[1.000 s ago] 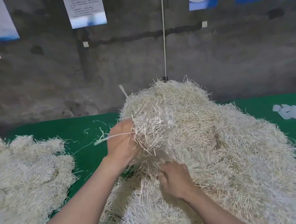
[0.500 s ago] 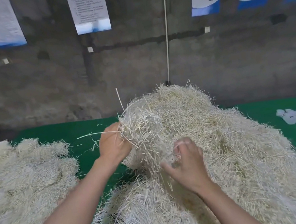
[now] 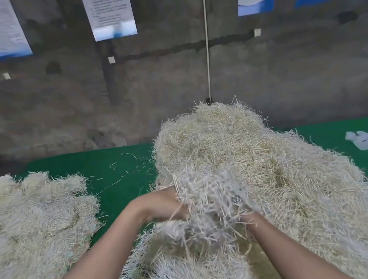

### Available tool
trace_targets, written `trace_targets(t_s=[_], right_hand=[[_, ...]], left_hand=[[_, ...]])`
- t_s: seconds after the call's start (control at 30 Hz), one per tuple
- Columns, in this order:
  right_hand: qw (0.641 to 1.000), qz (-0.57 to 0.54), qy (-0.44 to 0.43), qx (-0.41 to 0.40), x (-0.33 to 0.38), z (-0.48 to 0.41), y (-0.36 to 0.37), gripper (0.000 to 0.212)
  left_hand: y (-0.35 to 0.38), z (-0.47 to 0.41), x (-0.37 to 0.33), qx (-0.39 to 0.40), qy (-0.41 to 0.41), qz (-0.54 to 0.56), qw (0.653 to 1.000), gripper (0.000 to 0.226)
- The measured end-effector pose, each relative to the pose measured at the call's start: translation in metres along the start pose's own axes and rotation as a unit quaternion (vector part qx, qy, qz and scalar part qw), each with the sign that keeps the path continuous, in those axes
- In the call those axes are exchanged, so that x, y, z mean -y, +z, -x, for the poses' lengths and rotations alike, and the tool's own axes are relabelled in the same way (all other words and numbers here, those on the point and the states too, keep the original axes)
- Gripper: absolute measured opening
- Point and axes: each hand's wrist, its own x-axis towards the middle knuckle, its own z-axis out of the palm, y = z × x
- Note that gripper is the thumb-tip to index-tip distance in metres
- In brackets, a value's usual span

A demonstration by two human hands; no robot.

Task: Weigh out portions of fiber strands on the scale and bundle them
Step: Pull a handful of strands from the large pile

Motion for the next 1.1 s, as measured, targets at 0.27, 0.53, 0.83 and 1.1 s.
trace_targets(t_s=[0.27,0.53,0.83,1.1], right_hand=[[0.987,0.05,-0.143,0.042,0.03,-0.013,-0.025,0.055],[0.986,0.149,-0.07,0.033,-0.027,-0.03,0.008,0.058],[0.975,0.197,-0.089,0.045,-0.075,-0.033,0.01,0.016],[0.98,0.084,-0.148,-0.1,-0.027,-0.025,0.007,0.016]], left_hand=[[0.017,-0.04,0.011,-0.165,-0.006,-0.392,0.905,0.017],[-0.015,-0.053,0.006,-0.485,0.073,-0.362,0.793,0.074],[-0.021,-0.049,0.01,-0.571,0.069,-0.263,0.774,0.055],[-0.042,-0.039,0.002,-0.559,0.093,-0.315,0.761,0.022]])
